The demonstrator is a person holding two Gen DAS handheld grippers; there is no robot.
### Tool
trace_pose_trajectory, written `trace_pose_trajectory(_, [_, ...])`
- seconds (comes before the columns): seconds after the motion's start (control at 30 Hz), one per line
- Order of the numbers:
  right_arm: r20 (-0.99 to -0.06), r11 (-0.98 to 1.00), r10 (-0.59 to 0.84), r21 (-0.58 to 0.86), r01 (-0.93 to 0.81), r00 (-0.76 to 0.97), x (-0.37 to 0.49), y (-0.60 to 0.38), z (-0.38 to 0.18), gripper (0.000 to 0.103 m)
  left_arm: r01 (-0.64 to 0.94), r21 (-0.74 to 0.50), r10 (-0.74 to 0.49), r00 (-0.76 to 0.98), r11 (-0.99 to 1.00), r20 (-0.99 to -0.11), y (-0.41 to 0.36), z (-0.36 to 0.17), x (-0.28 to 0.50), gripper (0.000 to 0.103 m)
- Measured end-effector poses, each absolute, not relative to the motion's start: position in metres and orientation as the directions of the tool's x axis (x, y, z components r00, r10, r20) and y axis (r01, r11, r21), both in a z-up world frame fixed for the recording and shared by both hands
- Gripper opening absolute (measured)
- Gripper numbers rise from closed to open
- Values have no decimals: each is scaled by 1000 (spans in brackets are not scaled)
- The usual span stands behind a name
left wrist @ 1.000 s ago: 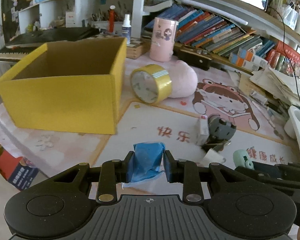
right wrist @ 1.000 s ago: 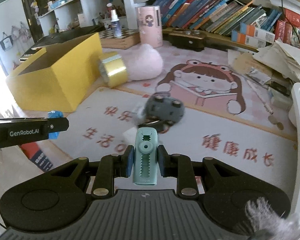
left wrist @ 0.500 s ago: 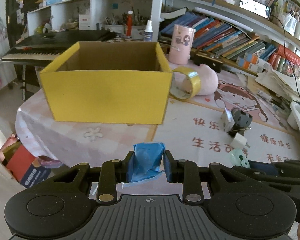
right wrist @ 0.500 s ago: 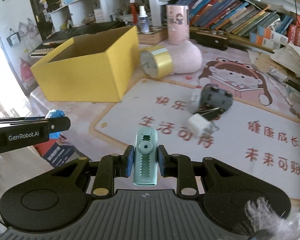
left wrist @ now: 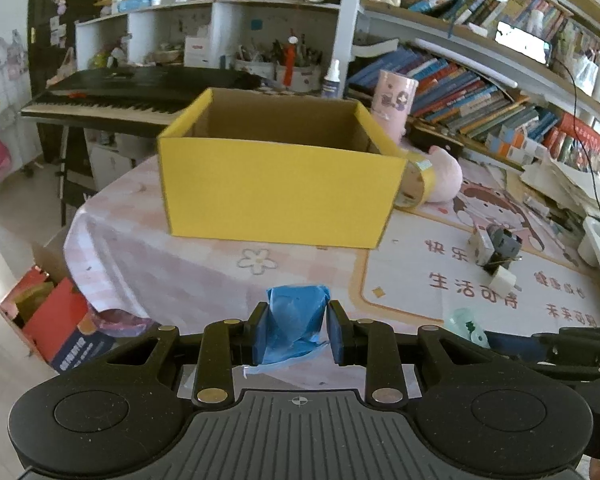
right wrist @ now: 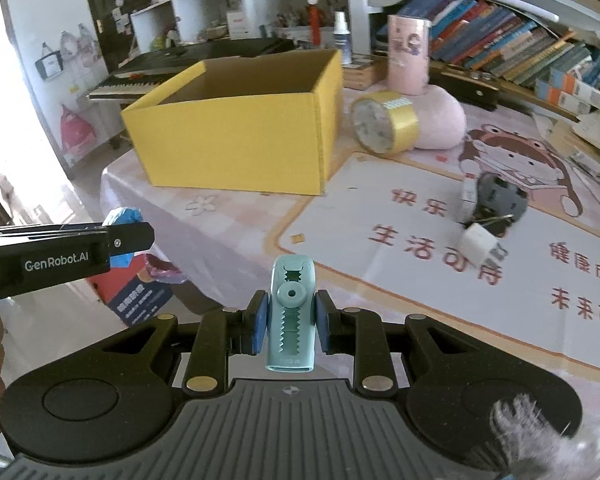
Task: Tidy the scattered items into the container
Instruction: 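Carry the blue piece and green clip toward the yellow cardboard box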
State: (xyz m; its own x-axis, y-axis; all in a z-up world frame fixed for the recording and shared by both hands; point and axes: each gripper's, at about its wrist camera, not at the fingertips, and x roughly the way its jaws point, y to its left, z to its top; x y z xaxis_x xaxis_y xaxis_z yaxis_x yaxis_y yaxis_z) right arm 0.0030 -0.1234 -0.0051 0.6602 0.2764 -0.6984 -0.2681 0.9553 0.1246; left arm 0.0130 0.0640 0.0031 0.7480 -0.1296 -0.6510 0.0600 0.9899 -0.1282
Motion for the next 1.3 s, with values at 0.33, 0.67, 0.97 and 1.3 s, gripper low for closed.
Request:
trace_pose_trajectory(0.33, [-702,936,316,122,-329,639,0,-86,-1,23,21,-139,-106,764,990,-637,97,6,1,28])
trace_pose_trajectory(0.67, [-703,917,347,117,-381,621,4,-69,2,23,-13,-144,-83,768,990,-636,110,8,-2,28])
trace_pose_trajectory(0.97, [-702,916,355,129,-380,618,18,-72,-4,23,-17,-121,-66,761,993,-645,105,4,10,28])
trace_pose_trajectory(1.3, [-644,910,382,137,-391,663,60,-78,10,23,-5,-74,-38,814,997,-580,95,23,44,28])
